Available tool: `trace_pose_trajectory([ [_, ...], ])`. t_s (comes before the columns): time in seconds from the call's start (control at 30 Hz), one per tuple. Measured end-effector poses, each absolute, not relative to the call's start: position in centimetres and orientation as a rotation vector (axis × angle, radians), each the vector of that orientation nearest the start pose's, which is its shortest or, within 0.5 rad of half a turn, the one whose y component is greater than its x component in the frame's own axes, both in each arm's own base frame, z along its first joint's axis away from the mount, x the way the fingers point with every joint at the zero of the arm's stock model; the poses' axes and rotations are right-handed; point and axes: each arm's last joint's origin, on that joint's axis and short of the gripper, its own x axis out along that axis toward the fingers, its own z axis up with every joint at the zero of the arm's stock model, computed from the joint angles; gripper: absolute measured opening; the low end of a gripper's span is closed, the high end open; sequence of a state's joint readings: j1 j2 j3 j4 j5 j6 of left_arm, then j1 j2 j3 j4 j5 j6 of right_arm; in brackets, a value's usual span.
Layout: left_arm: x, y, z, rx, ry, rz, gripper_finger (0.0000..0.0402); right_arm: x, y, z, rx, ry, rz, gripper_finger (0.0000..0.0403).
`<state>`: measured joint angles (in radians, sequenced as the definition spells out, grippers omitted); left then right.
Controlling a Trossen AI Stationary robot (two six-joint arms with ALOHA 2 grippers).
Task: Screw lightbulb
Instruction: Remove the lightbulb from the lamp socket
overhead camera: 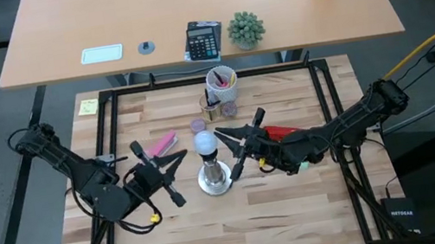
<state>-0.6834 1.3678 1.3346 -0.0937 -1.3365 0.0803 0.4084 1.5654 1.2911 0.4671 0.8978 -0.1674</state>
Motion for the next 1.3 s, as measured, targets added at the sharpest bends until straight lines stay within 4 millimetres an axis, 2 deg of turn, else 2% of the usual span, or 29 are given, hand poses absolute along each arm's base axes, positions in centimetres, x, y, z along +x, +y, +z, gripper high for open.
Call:
trace_pose_trajectory([
  [0.17,24.3,-15.5,40.5,0.217,0.108,0.698,0.0001,32.6,13.2,38.0,-0.113,-0.102,-0.49,0.0048],
  [0.33,24.9,-14.5,40.5,0.225,0.116,0.738,0.0001,31.8,14.3,38.4,-0.102,-0.125,-0.462,0.0048],
  [0.53,25.6,-13.5,40.4,0.228,0.125,0.725,0.0001,32.0,14.6,38.3,-0.09,-0.144,-0.38,0.0048],
  [0.7,25.9,-13.4,40.3,0.224,0.125,0.659,0.0001,32.2,14.1,38.4,-0.086,-0.146,-0.392,0.0048],
  [0.97,25.9,-13.4,40.3,0.217,0.123,0.647,0.0001,32.9,12.9,38.1,-0.066,-0.147,-0.405,0.0048],
  [1.3,25.5,-14.0,40.3,0.22,0.124,0.62,0.0001,33.1,12.6,38.1,-0.065,-0.148,-0.42,0.0048],
])
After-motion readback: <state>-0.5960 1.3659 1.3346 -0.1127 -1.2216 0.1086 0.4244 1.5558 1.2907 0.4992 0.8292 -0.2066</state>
